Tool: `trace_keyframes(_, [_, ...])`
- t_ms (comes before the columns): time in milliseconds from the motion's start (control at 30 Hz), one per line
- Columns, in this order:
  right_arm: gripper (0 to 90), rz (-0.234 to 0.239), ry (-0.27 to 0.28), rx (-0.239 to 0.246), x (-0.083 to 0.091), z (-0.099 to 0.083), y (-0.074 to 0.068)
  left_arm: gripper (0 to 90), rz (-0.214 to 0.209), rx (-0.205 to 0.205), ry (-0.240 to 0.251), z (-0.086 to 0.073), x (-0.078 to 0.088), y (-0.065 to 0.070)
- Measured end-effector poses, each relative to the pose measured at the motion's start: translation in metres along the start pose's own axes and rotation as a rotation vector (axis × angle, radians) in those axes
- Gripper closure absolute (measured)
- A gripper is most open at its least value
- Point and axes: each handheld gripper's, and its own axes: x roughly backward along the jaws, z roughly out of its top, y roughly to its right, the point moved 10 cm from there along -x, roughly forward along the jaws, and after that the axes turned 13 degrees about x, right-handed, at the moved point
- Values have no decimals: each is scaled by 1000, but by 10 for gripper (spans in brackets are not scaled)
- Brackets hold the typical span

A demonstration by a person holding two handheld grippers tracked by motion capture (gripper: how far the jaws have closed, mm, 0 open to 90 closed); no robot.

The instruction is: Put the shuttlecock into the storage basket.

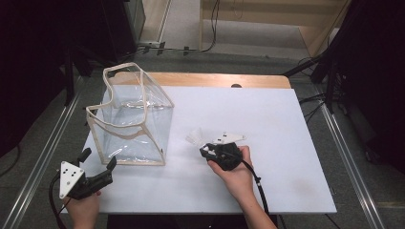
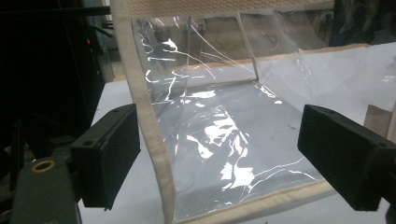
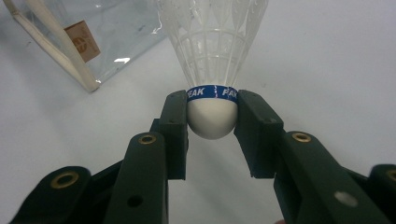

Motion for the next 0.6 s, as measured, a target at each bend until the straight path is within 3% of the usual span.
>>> trace_keyframes(600, [630,2,55,38,5,21,-4,137,-6,17,-1,1,0,-1])
